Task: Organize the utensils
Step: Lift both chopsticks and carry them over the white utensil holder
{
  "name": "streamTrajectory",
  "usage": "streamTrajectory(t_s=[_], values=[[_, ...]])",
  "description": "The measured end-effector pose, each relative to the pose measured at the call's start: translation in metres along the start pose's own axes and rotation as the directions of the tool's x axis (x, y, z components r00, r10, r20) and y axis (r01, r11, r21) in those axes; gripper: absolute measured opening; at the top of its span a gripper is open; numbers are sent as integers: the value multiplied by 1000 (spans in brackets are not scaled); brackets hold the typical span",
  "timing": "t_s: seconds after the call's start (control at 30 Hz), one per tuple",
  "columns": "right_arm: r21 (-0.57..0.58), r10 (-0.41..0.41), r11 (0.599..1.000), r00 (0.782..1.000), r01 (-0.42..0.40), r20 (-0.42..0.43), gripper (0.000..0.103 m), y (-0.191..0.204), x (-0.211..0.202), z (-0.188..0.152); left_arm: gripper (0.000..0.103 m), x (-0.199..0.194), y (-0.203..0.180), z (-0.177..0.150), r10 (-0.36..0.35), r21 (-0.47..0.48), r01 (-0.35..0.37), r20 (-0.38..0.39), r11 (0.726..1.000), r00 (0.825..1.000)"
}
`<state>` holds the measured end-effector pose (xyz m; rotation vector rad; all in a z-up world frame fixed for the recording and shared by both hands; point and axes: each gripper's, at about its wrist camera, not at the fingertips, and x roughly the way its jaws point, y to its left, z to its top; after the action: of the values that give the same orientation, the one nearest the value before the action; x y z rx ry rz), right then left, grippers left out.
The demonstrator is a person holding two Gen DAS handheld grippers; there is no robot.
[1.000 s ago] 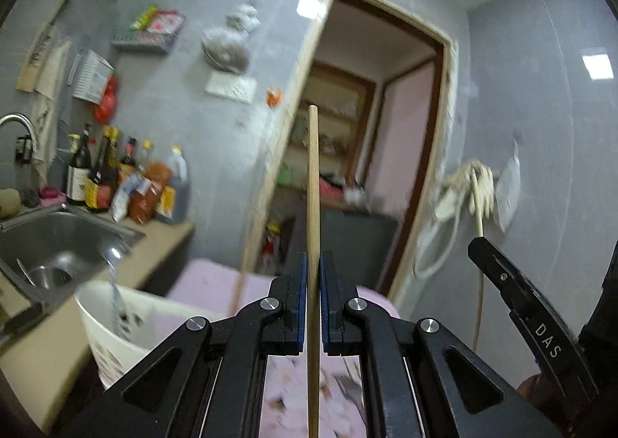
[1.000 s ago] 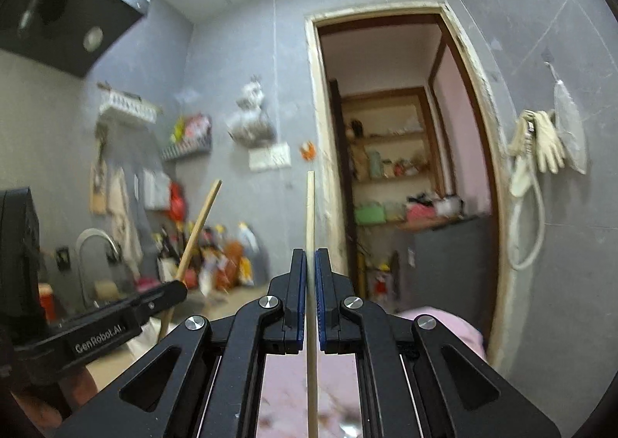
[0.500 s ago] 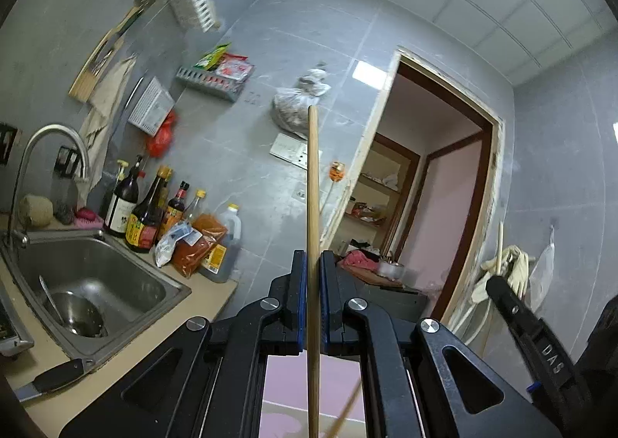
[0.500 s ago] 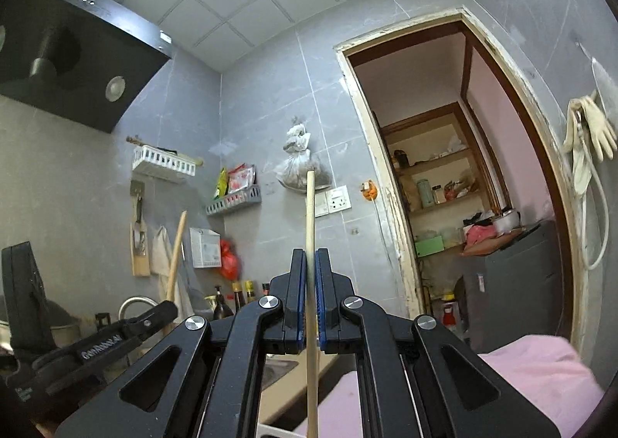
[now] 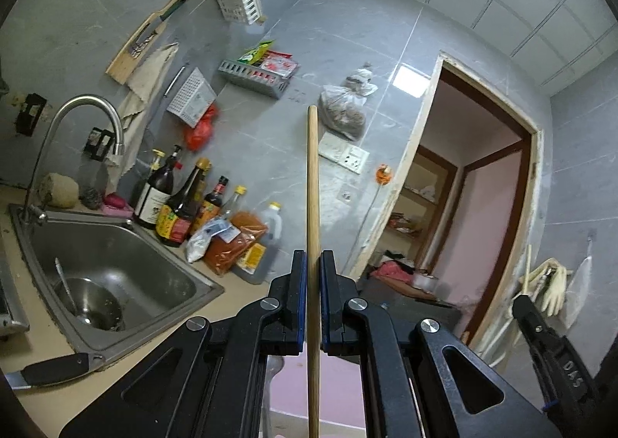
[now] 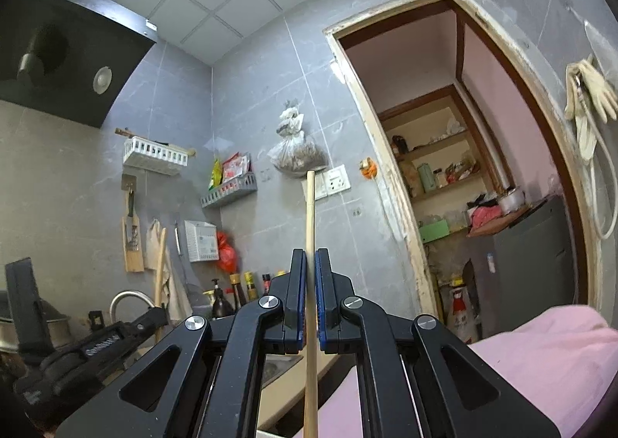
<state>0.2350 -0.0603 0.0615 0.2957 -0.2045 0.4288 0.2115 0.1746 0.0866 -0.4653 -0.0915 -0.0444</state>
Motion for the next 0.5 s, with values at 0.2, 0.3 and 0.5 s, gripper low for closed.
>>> streamTrajectory(t_s=[0.2,0.3,0.5], values=[[-12,-11,1000,1000,11,-23,3,-1,3,-12,4,2,2,-20,42,18,-42,1,999,999],[-22,-22,1000,999,21,-40,3,-1,4,-21,4,3,0,-30,59,44,-59,-5,997,998],[-58,-44,997,997,40,-64,3,2,5,-35,4,5,-9,-52,83,116,-78,-38,990,996]])
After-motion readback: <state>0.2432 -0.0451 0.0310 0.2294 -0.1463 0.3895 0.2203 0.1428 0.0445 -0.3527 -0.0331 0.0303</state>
